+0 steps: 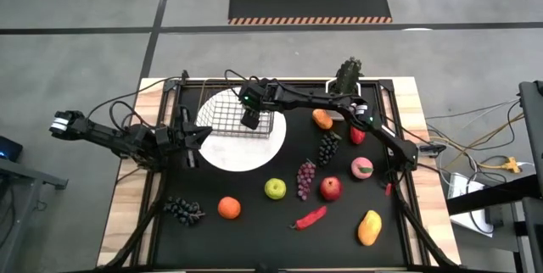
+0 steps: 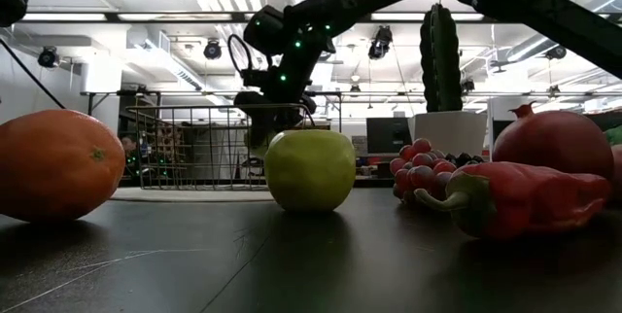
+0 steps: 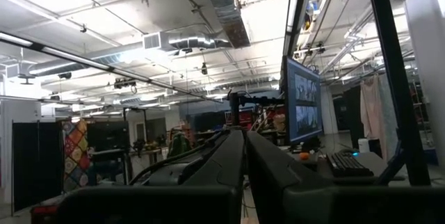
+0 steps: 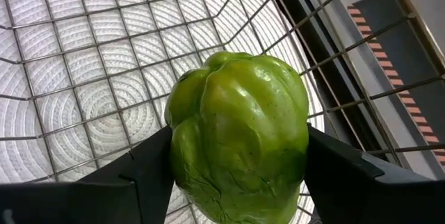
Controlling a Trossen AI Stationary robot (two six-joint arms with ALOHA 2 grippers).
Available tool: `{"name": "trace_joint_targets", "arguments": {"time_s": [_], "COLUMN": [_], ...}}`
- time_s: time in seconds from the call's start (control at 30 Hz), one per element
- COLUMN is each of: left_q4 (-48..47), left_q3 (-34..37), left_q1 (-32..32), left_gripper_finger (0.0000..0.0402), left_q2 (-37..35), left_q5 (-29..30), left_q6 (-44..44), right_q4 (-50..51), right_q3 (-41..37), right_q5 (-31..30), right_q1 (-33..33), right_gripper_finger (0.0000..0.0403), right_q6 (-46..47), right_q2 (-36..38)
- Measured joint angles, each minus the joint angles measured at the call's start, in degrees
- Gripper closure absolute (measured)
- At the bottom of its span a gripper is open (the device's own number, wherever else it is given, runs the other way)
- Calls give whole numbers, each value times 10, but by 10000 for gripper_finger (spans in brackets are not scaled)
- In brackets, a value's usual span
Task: Build produce basket
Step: Put the chayote in the gold wire basket, then put the green apple in the gold wire basket
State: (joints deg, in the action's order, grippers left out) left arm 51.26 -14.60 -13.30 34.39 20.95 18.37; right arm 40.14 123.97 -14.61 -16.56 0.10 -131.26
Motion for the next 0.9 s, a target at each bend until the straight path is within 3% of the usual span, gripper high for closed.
{"name": "trace_joint_targets", "arguments": {"time_s": [0.4, 0.73, 0.9], "left_q4": [1, 1, 0], "left_q3": [0, 0, 0], "left_q1": [0, 0, 0], "left_gripper_finger": [400, 400, 400], "left_q2": [0, 0, 1], "left_q5": [0, -1, -1], "left_q6": [0, 0, 0], "right_q4": [0, 3, 34], "right_q3": [-5, -5, -5], "right_q5": [0, 0, -1], "right_q1": [0, 0, 8], "right_gripper_finger": [89, 101, 107], "right_q6": [4, 4, -4], "right_q2": [0, 3, 41]}}
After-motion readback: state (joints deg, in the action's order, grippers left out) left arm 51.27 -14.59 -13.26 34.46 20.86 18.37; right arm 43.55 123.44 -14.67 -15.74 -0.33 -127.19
